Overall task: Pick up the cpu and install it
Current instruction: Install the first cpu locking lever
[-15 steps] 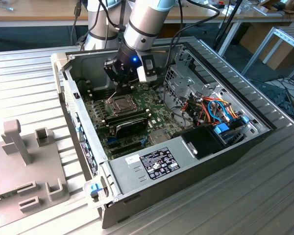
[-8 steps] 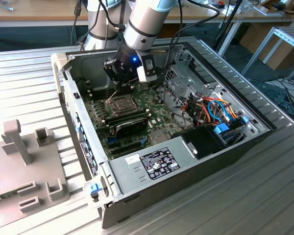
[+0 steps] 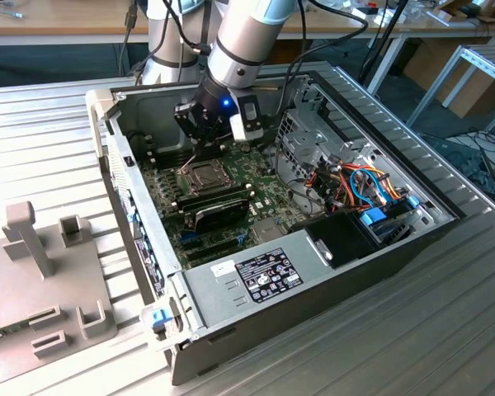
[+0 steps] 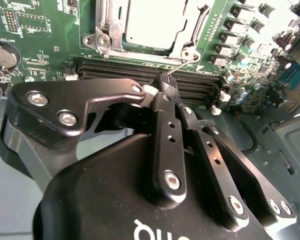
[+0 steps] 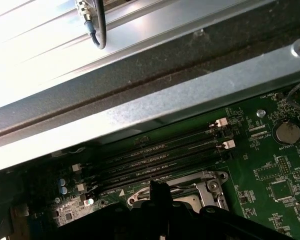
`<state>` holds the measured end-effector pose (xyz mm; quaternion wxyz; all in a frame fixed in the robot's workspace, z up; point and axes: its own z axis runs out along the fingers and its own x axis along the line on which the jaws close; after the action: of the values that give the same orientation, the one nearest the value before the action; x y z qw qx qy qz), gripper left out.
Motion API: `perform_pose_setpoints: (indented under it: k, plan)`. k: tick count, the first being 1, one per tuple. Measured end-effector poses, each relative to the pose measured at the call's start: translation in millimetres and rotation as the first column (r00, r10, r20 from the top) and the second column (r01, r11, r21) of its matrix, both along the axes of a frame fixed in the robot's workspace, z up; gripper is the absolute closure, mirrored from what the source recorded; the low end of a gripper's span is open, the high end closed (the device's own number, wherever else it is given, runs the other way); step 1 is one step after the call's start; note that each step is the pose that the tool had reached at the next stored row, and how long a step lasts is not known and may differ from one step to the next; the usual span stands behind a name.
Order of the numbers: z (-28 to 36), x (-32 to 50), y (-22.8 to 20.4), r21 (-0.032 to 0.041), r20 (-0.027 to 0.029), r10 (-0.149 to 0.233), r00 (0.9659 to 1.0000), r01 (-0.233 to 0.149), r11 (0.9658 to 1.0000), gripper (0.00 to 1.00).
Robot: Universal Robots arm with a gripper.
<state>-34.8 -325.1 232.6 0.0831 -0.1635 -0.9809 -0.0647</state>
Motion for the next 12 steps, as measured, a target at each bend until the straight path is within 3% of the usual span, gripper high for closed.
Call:
perform_pose_setpoints:
  k: [12]
  plan:
    - [-6.8,1.5,-0.1,0.0011,-0.0002,-0.001,1.0,0.001,1.0,0.89]
